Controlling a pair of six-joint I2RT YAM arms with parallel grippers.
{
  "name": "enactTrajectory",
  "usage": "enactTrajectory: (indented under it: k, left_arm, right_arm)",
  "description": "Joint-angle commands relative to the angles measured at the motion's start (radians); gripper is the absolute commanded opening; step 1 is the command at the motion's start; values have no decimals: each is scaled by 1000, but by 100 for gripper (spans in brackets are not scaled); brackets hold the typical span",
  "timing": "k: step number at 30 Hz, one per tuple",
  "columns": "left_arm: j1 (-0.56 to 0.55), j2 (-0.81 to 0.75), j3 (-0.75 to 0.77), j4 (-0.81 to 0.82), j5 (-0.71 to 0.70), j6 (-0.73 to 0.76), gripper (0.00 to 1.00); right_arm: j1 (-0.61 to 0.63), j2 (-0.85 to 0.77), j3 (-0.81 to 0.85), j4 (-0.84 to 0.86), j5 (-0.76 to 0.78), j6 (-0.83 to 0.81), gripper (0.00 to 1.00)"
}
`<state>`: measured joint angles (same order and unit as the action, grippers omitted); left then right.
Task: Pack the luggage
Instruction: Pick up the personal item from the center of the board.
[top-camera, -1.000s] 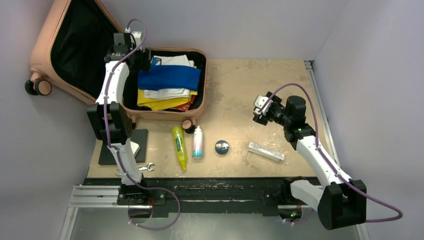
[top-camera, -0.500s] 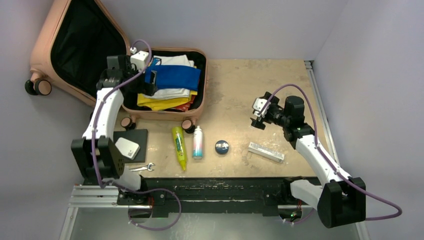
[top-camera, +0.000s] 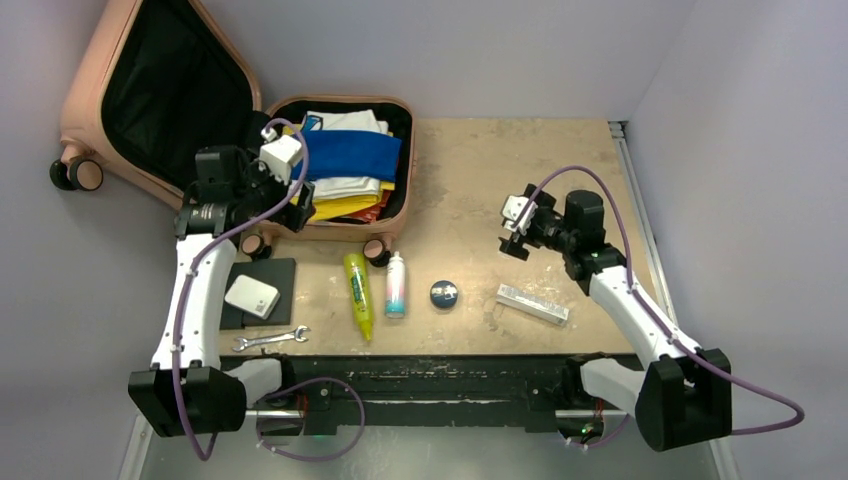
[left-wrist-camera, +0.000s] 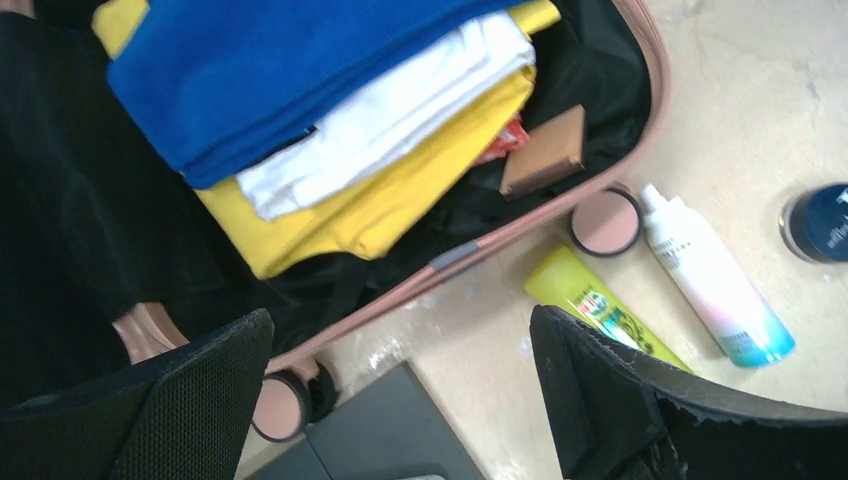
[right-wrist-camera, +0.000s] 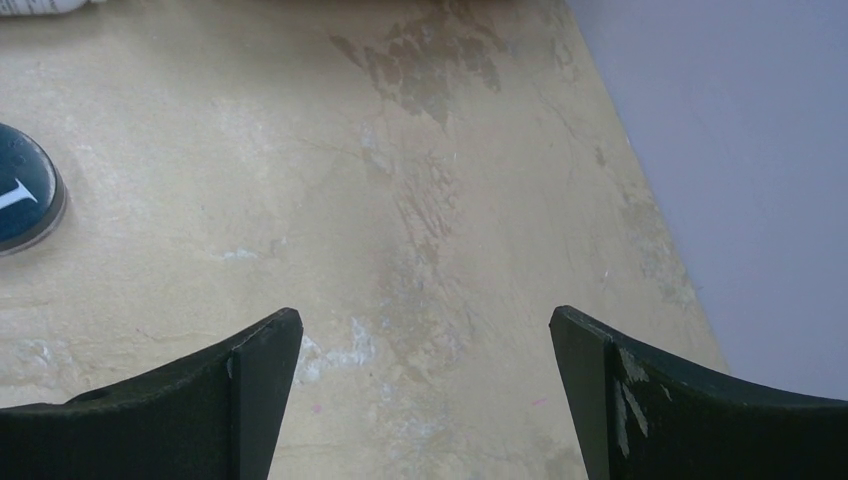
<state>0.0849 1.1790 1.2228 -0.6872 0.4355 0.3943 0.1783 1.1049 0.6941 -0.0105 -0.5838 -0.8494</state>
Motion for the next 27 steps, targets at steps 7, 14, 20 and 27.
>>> enactTrajectory:
  k: [7, 14, 20, 27]
  left_arm:
    - [5, -102, -152, -64, 46, 47, 99]
    - [5, -153, -202, -16, 38, -18, 99]
    - [6, -164, -274, 47, 24, -47, 99]
    - [8, -134, -288, 60, 34, -52, 99]
  right_arm:
    - [4, -112, 80, -242, 146, -71, 96]
    - [4, -223, -20, -223, 113, -36, 94]
    - [4, -199, -27, -213, 83, -15, 77]
    - [4, -190, -30, -222, 60, -19, 67]
